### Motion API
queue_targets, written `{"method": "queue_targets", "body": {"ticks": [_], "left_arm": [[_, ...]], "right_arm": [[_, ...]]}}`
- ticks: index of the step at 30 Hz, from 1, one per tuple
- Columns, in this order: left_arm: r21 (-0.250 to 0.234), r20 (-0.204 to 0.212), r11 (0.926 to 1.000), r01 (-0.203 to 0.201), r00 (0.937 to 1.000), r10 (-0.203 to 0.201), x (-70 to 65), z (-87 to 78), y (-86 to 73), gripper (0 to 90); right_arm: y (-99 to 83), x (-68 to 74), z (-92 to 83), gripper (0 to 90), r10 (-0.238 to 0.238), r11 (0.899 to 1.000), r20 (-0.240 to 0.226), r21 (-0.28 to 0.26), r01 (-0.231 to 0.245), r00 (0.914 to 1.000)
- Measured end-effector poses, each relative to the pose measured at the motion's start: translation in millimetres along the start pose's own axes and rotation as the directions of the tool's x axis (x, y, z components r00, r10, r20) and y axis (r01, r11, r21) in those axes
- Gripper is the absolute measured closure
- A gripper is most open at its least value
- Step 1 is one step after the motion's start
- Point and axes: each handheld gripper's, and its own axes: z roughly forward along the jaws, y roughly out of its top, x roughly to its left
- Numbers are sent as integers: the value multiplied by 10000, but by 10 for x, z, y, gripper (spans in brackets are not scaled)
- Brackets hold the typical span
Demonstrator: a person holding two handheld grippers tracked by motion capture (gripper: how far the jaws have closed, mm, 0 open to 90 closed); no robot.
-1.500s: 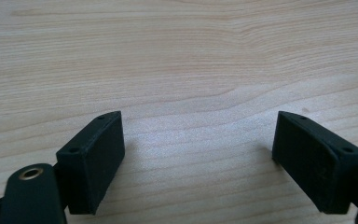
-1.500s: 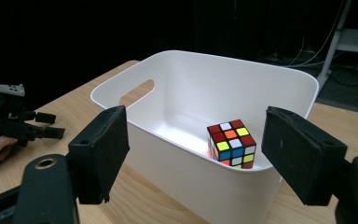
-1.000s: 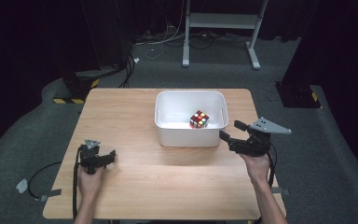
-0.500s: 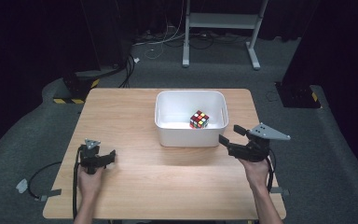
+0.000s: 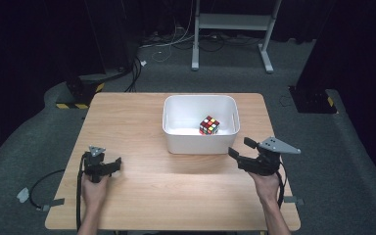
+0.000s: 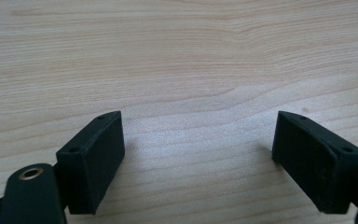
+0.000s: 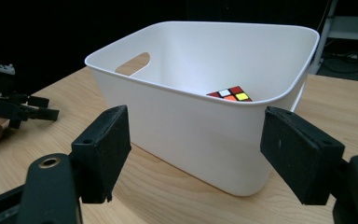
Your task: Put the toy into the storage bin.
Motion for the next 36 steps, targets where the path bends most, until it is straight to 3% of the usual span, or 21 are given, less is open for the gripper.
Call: {"method": "queue_targets", "body": {"ticks": [36], "left_arm": [[-2, 8, 10000, 3, 10000, -3, 1, 0, 0, 170]], "right_arm": [[-328, -84, 181, 243, 138, 9961, 554, 867, -186, 9984]]}}
